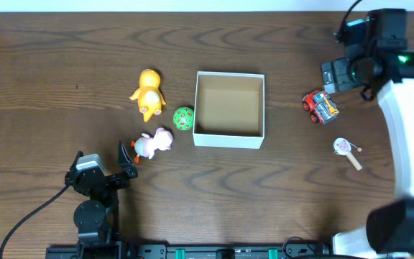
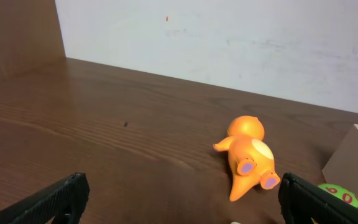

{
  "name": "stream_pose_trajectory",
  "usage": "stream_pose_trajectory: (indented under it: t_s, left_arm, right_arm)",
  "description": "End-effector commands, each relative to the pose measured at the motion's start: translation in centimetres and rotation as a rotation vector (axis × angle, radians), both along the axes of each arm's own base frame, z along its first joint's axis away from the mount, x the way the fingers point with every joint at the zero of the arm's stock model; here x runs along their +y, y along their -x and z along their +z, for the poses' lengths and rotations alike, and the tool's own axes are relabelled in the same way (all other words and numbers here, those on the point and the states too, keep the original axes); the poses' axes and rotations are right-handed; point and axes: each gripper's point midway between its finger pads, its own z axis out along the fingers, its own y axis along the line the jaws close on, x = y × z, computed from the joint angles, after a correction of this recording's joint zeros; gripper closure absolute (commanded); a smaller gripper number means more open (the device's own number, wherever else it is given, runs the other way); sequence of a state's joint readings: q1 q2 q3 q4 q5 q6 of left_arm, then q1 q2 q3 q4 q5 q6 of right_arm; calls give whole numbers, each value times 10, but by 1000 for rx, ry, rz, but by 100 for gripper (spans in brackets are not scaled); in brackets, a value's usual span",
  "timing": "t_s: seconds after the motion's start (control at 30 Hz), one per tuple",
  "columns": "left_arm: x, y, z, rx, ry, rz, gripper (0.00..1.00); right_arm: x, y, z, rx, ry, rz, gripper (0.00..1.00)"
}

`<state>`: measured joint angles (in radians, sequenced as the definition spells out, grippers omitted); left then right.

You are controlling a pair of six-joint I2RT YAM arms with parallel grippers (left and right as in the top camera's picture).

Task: Pack container
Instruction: 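Move the right gripper to the red toy truck and grasp it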

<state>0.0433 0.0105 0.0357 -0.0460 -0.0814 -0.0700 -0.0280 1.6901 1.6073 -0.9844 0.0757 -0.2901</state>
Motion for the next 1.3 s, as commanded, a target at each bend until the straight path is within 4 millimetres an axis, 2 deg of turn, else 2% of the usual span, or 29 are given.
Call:
stream_pose_trajectory:
  t_s: [0.0, 0.23, 0.4, 0.53, 0.67, 0.87, 0.97, 1.13, 1.27]
  left_arm:
    - [0, 0, -19, 47, -12, 1, 2]
    - [0, 0, -19, 47, -12, 1, 2]
    - [0, 0, -19, 47, -12, 1, 2]
    - [0, 0, -19, 47, -12, 1, 2]
    - [0, 0, -19, 47, -12, 1, 2]
    - [0, 0, -19, 47, -12, 1, 2]
    - [0, 0, -19, 47, -12, 1, 2]
    - [0, 0, -19, 47, -12, 1, 2]
    - [0, 0, -19, 47, -12, 1, 2]
  right_arm:
    - [-1, -9, -29, 70, 2, 28, 1]
    - [-13, -19, -101, 219, -26, -2, 1]
    - [-8, -18, -138, 300, -70, 8, 1]
    - [-7, -15, -159, 352, -73, 10, 2]
    - [-1, -13, -171, 378, -105, 21, 5]
    - [1, -10, -174, 391, -115, 25, 8]
    - [1, -8, -175, 399, -115, 24, 15]
    - [2, -3, -180, 414, -117, 24, 17]
    - [2, 1, -186, 421, -117, 23, 23]
